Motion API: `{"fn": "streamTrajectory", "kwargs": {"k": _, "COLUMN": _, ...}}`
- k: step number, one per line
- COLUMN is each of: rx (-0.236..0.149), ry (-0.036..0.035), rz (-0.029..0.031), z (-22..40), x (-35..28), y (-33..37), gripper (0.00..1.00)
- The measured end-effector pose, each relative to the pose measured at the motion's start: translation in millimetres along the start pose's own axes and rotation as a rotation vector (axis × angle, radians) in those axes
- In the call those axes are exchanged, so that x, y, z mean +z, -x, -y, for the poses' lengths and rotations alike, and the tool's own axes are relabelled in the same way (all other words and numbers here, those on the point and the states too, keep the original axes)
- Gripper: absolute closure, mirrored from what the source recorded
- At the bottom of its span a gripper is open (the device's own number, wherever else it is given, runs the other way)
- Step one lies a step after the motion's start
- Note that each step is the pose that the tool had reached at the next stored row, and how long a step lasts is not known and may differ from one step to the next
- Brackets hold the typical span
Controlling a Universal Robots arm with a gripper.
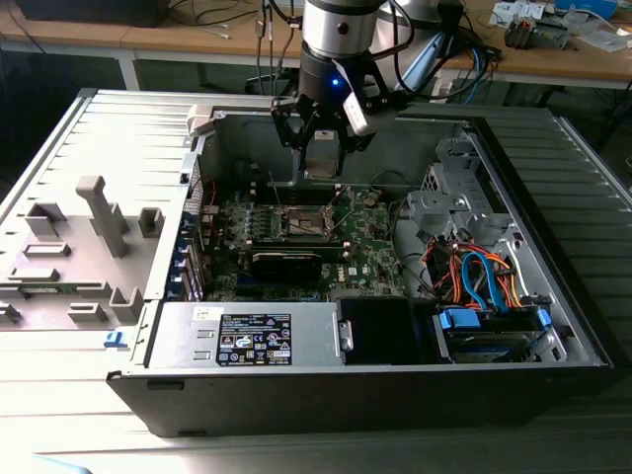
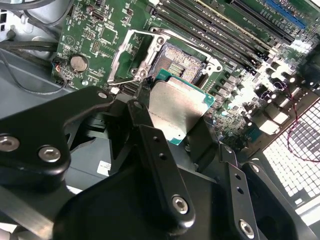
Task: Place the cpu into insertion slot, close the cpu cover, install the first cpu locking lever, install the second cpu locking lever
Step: 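Place the cpu into insertion slot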
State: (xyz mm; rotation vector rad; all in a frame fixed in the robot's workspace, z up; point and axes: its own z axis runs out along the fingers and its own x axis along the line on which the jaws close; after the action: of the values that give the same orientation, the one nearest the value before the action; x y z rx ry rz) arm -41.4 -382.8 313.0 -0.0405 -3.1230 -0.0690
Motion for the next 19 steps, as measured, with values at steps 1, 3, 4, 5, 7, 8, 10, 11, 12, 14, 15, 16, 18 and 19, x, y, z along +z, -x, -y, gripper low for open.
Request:
{"fn": "streamTrajectory", "kwargs": {"k": 1, "rx": 0.000, "ry": 0.0000, "rz": 0.0000, "z": 0.1, "x": 0.2, "y": 0.0, "gripper": 0.45}}
{"fn": "streamTrajectory", "kwargs": {"k": 3, "rx": 0.000, "ry": -0.0002, "rz": 0.0000, "z": 0.1, "x": 0.6, "y": 0.0, "gripper": 0.45}}
{"fn": "streamTrajectory", "kwargs": {"k": 4, "rx": 0.000, "ry": -0.0004, "rz": 0.0000, "z": 0.2, "x": 0.7, "y": 0.0, "gripper": 0.45}}
{"fn": "streamTrajectory", "kwargs": {"k": 5, "rx": 0.000, "ry": -0.0005, "rz": 0.0000, "z": 0.2, "x": 0.6, "y": 0.0, "gripper": 0.45}}
{"fn": "streamTrajectory", "kwargs": {"k": 7, "rx": 0.000, "ry": -0.0005, "rz": 0.0000, "z": 0.2, "x": 0.7, "y": 0.0, "gripper": 0.45}}
{"fn": "streamTrajectory", "kwargs": {"k": 8, "rx": 0.003, "ry": -0.0005, "rz": 0.0001, "z": 0.2, "x": 0.7, "y": 0.0, "gripper": 0.45}}
{"fn": "streamTrajectory", "kwargs": {"k": 10, "rx": 0.018, "ry": -0.0002, "rz": 0.0008, "z": 0.1, "x": 0.8, "y": 0.1, "gripper": 0.45}}
{"fn": "streamTrajectory", "kwargs": {"k": 11, "rx": 0.034, "ry": 0.0002, "rz": 0.0015, "z": 0.1, "x": 0.8, "y": 0.1, "gripper": 0.45}}
{"fn": "streamTrajectory", "kwargs": {"k": 12, "rx": 0.043, "ry": 0.0003, "rz": 0.0019, "z": 0.2, "x": 0.8, "y": 0.0, "gripper": 0.45}}
{"fn": "streamTrajectory", "kwargs": {"k": 14, "rx": 0.051, "ry": 0.0004, "rz": 0.0022, "z": 0.2, "x": 0.8, "y": 0.0, "gripper": 0.45}}
{"fn": "streamTrajectory", "kwargs": {"k": 15, "rx": 0.054, "ry": 0.0004, "rz": 0.0024, "z": 0.2, "x": 0.9, "y": 0.0, "gripper": 0.45}}
{"fn": "streamTrajectory", "kwargs": {"k": 16, "rx": 0.057, "ry": 0.0004, "rz": 0.0024, "z": 0.2, "x": 0.9, "y": 0.0, "gripper": 0.45}}
{"fn": "streamTrajectory", "kwargs": {"k": 18, "rx": 0.063, "ry": 0.0002, "rz": 0.0027, "z": 0.2, "x": 1.0, "y": 0.0, "gripper": 0.45}}
{"fn": "streamTrajectory", "kwargs": {"k": 19, "rx": 0.065, "ry": 0.0002, "rz": 0.0028, "z": 0.2, "x": 1.0, "y": 0.0, "gripper": 0.45}}
